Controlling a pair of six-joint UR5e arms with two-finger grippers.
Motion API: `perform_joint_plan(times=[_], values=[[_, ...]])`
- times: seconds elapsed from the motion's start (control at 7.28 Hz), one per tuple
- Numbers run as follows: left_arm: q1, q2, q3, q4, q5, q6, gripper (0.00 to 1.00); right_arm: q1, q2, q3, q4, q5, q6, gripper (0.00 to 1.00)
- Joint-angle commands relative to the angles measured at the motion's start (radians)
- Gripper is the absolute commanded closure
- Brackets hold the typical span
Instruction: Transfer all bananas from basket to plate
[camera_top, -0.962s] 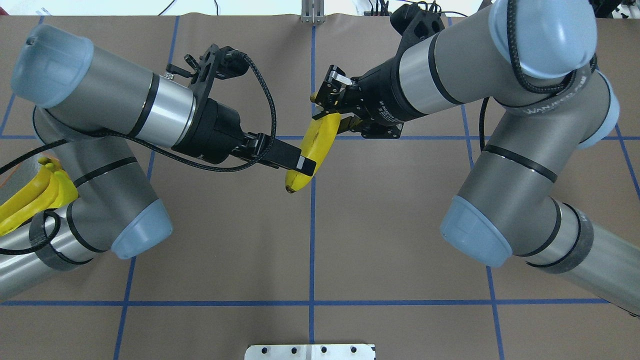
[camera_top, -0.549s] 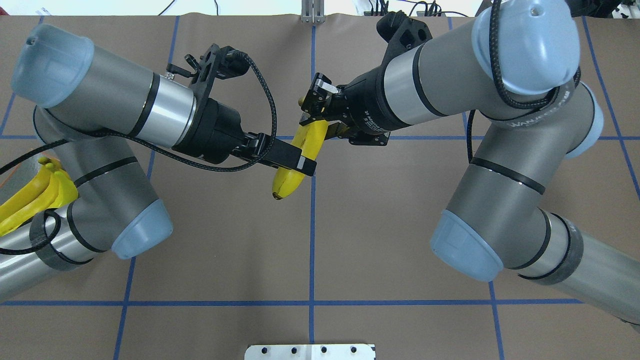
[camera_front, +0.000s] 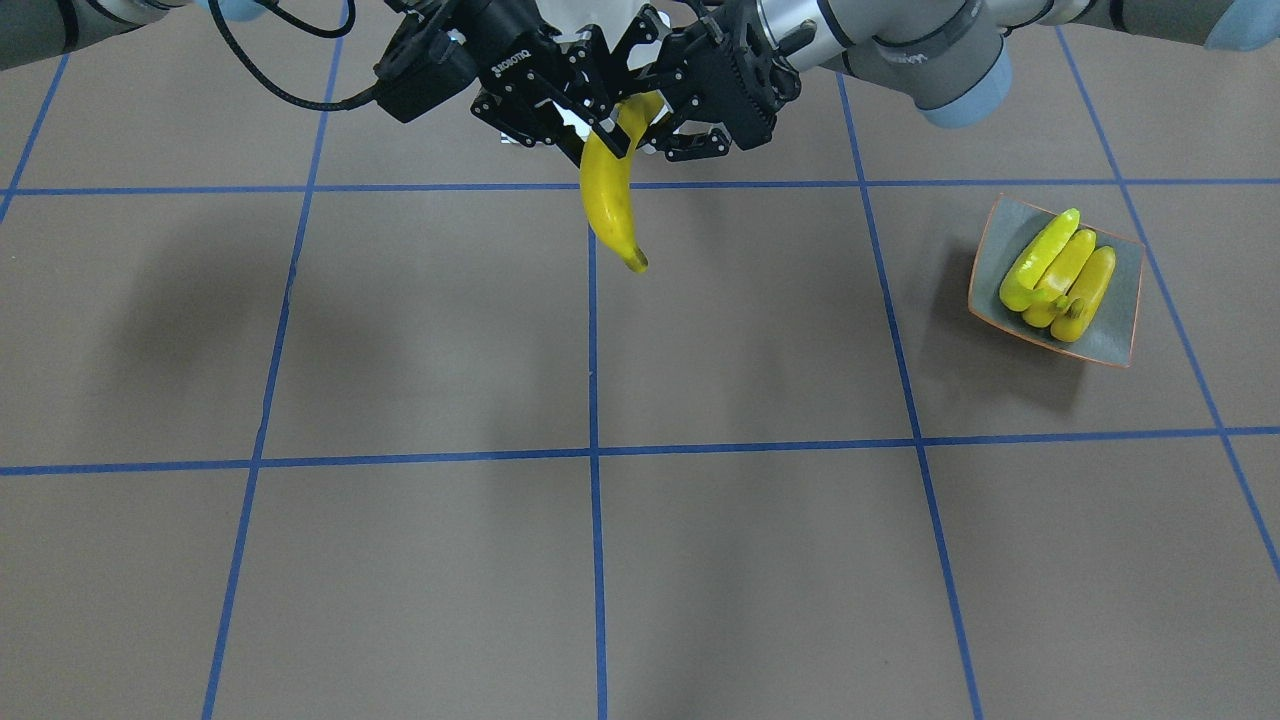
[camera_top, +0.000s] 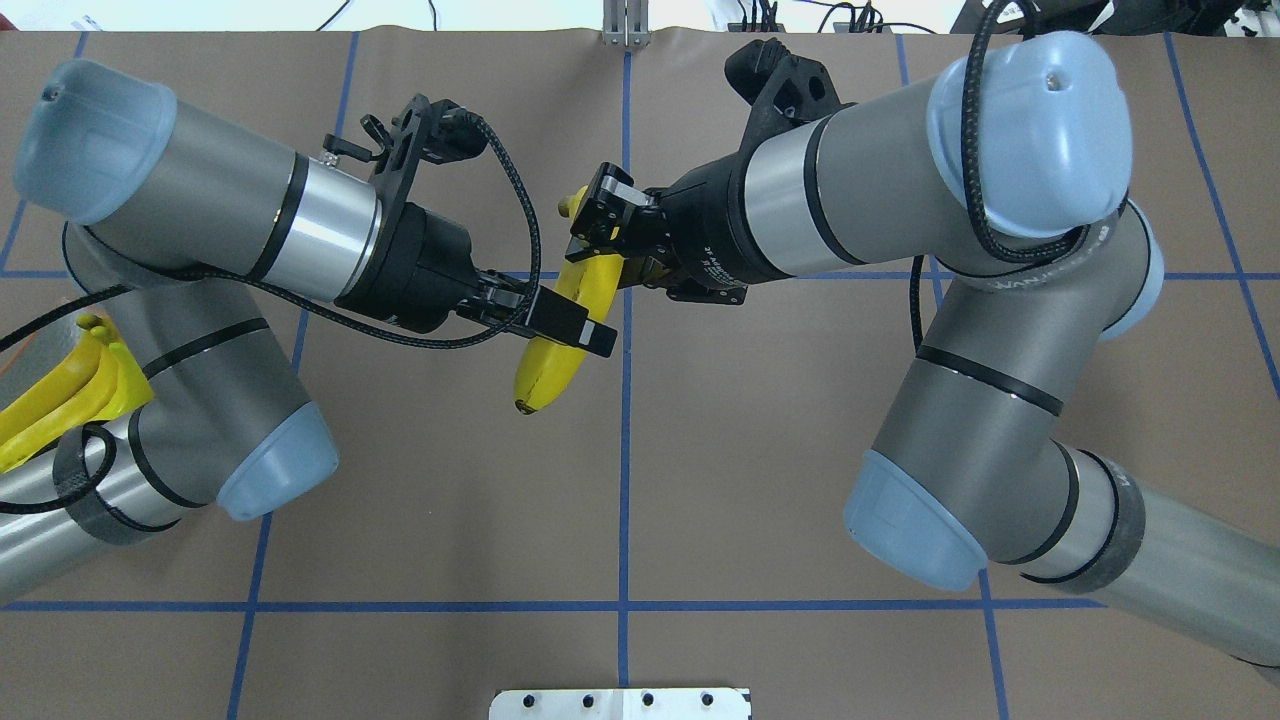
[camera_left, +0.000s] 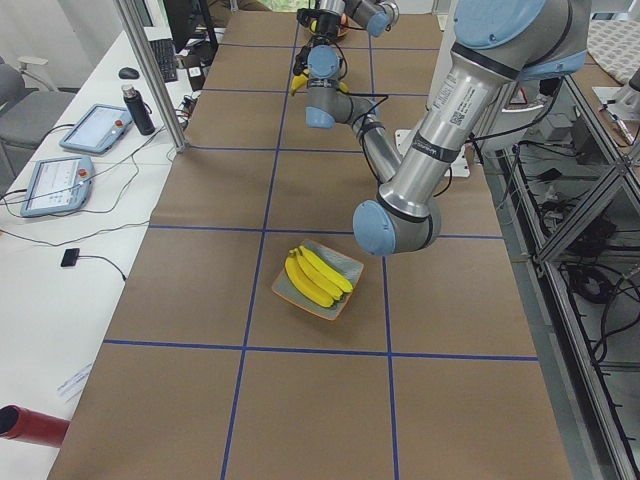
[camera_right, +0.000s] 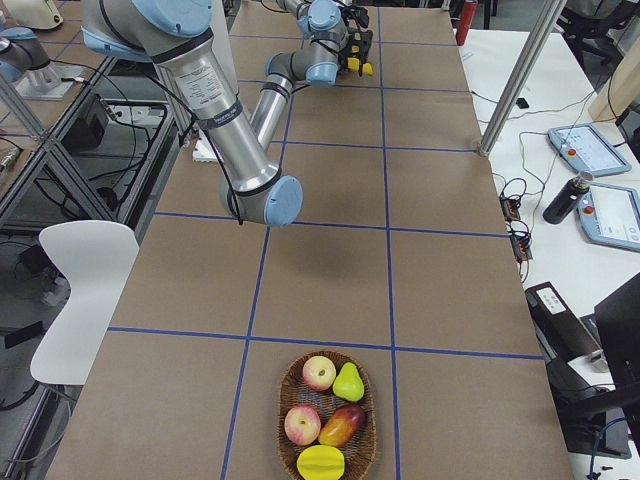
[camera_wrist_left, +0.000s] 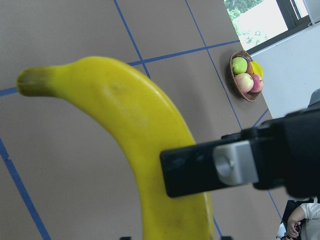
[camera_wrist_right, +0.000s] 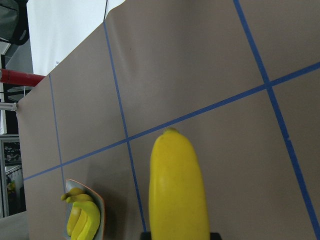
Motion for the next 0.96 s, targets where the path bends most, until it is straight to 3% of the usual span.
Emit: perform_joint_plan(times=[0.0,0.27,0.55,0.82], values=[[-0.002,0.014,-0.003,-0.015,-0.001,0.0,1.0,0.0,-0.008,-0.001,0.011,-0.096,-0.017,0.0],[-0.008,0.059,-0.017,-0.017,-0.005,0.002,1.0,0.043,-0.039,0.001,0.008,-0.093,-0.038,0.0],[-0.057,0.222,-0.084,-0.012,0.002,0.017,1.0,0.114,-0.165,0.001,-0.005,-0.087,-0.066,0.0],[-0.092,0.455,-0.147,-0.012,0.004,0.267,1.0,0.195,-0.269,0.007,-0.12,-0.093,-0.124,0.0]])
